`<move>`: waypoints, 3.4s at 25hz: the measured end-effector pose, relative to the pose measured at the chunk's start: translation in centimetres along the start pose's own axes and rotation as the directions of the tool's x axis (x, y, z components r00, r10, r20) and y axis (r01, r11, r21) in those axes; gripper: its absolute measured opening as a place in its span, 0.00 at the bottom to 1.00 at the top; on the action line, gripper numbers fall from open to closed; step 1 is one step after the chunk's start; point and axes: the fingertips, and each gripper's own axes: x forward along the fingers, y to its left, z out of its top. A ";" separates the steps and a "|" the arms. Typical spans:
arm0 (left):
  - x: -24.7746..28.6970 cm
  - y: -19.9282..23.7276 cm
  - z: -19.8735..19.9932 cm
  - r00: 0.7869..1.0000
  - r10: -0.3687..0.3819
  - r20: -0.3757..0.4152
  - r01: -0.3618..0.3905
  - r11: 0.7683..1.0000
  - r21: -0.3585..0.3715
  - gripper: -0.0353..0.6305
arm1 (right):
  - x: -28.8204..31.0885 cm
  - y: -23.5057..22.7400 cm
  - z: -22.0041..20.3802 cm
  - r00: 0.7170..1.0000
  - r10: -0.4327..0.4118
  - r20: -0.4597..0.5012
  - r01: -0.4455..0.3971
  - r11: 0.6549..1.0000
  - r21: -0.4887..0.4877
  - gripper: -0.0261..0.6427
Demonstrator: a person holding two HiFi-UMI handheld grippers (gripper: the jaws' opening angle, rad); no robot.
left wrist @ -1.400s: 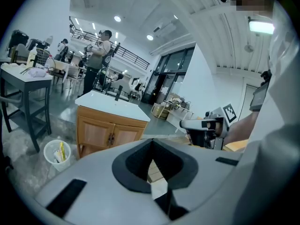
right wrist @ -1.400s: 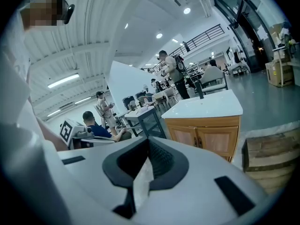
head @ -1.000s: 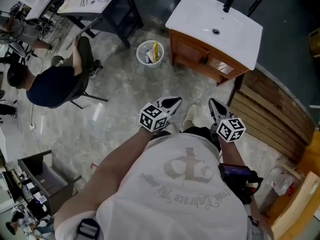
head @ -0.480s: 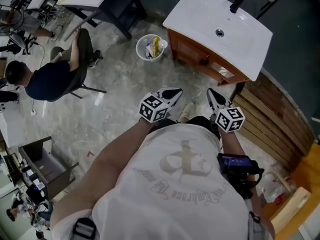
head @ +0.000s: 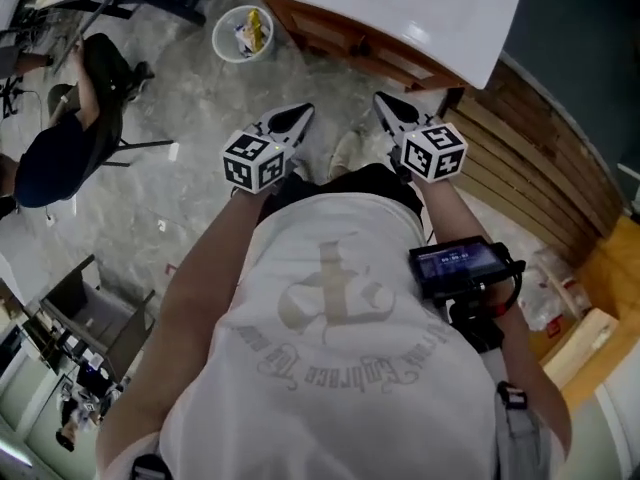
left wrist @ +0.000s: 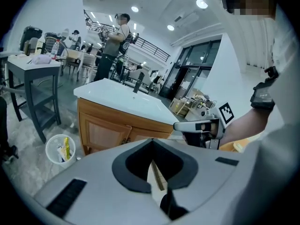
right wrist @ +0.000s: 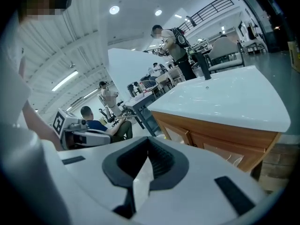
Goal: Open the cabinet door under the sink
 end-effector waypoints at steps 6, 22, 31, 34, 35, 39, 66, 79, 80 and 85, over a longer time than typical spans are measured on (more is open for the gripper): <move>2.5 0.9 -2.3 0.999 0.012 -0.039 -0.013 0.999 -0.039 0.07 | 0.7 -2.2 -2.0 1.000 -0.011 -0.016 0.012 0.999 0.053 0.06; 9.2 11.7 -9.6 0.996 0.015 -0.086 -0.030 0.984 -0.174 0.07 | 10.1 -8.5 -8.5 0.992 -0.072 -0.102 0.082 0.992 0.098 0.06; 10.7 10.9 -11.8 0.998 0.045 -0.055 -0.057 0.967 -0.248 0.07 | 9.8 -10.2 -9.7 0.991 -0.080 -0.111 0.088 0.993 0.076 0.06; 11.6 10.6 -11.9 0.998 0.026 -0.060 -0.040 0.970 -0.240 0.07 | 10.0 -10.6 -9.1 0.992 -0.080 -0.099 0.087 0.994 0.068 0.06; 11.9 10.5 -11.9 0.998 0.022 -0.058 -0.035 0.971 -0.237 0.07 | 10.0 -10.7 -9.1 0.992 -0.079 -0.096 0.086 0.994 0.066 0.06; 13.2 10.4 -11.6 0.999 0.025 -0.027 -0.031 0.970 -0.241 0.07 | 10.0 -11.2 -9.3 0.994 -0.072 -0.088 0.077 0.995 0.056 0.06; 24.8 14.6 -12.7 0.995 0.002 0.097 0.033 0.933 -0.359 0.07 | 10.1 -14.4 -16.9 0.983 -0.132 -0.130 0.147 0.982 0.119 0.06; 29.9 15.8 -11.9 0.998 0.067 0.001 -0.066 0.979 -0.191 0.20 | 8.0 -15.6 -18.7 0.977 -0.159 -0.141 0.179 0.973 0.146 0.06; 30.1 15.9 -12.0 0.997 0.071 -0.005 -0.071 0.978 -0.194 0.23 | 7.8 -15.7 -18.9 0.977 -0.163 -0.141 0.184 0.971 0.150 0.06; 31.1 16.1 -12.1 0.998 0.056 0.022 -0.046 0.952 -0.303 0.25 | 7.0 -16.1 -19.7 0.974 -0.179 -0.139 0.201 0.966 0.165 0.06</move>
